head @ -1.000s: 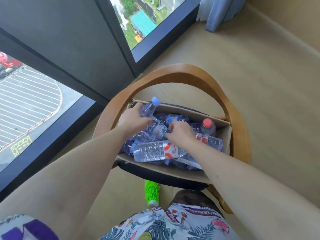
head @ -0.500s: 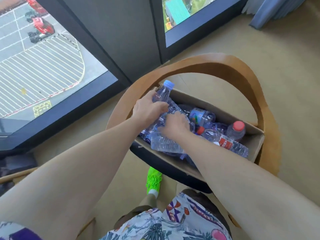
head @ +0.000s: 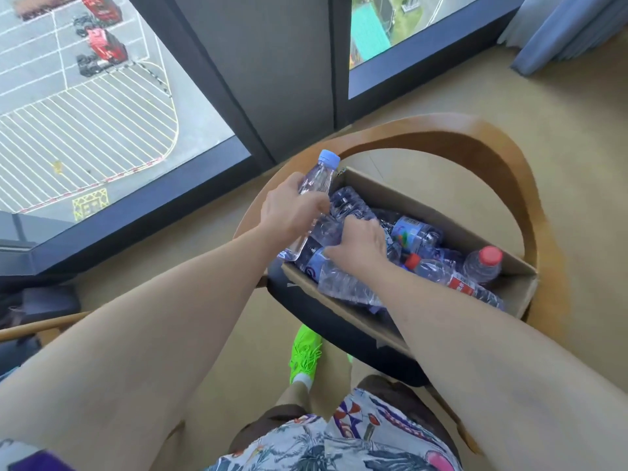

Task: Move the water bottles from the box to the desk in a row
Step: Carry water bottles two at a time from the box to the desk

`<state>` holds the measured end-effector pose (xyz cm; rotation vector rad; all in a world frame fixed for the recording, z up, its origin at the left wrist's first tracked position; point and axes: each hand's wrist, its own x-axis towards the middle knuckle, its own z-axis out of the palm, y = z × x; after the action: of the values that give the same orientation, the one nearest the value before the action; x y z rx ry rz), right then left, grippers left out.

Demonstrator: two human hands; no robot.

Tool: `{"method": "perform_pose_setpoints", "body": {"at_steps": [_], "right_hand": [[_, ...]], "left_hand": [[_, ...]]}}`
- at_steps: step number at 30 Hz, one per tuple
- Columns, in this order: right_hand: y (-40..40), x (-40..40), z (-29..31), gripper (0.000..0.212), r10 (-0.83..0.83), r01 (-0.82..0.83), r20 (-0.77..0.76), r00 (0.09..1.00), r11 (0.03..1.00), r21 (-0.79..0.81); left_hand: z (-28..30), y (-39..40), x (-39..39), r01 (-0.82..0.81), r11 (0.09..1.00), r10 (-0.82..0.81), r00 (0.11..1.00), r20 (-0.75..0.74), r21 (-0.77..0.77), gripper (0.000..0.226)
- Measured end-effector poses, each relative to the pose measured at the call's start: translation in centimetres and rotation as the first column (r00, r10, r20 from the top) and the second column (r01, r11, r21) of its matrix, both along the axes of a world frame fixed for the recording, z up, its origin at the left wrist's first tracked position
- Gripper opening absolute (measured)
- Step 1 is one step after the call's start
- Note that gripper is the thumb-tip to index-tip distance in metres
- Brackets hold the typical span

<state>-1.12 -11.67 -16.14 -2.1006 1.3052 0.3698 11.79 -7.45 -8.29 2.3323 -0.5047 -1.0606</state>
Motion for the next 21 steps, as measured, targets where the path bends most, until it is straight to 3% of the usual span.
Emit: {"method": "perform_pose_setpoints", "body": {"at_steps": [5, 8, 11, 13, 17, 21], "right_hand": [[-1.9, -0.9, 2.3, 0.042, -0.266, 0.231, 0.190, 0.945, 0.955, 0.185], [-3.9, -1.4, 4.4, 0.043, -0.442, 0.355, 0.333, 0.833, 0.888, 0.292], [-5.5, -1.9, 7.0, 0.027, -0.577, 0.426, 0.412, 0.705, 0.810, 0.404], [-5.9, -2.0, 9.0, 0.021, -0.653, 0.447, 0.445, 0.613, 0.751, 0.486], [-5.4, -2.5, 13.7, 0.033, -0.739, 0.440, 0.485, 0.469, 0.671, 0.597], [-4.0, -3.0, 18.3, 0.031, -0.787, 0.386, 0.525, 0.324, 0.617, 0.686]], "left_hand": [[2.3, -0.7, 0.1, -0.005, 0.997, 0.003, 1.000, -0.029, -0.079, 0.036], [3.8, -0.9, -0.2, -0.022, 0.992, 0.017, 0.999, -0.042, -0.122, 0.034], [5.4, -1.2, -0.7, -0.056, 0.983, 0.042, 0.996, -0.082, -0.175, 0.031], [6.8, -1.5, -1.0, -0.071, 0.974, 0.049, 0.993, -0.109, -0.213, 0.031], [10.2, -1.7, -1.3, -0.065, 0.951, 0.030, 0.992, -0.119, -0.303, 0.028], [13.9, -1.3, -1.3, -0.071, 0.910, 0.003, 0.986, -0.164, -0.408, 0.028]]}}
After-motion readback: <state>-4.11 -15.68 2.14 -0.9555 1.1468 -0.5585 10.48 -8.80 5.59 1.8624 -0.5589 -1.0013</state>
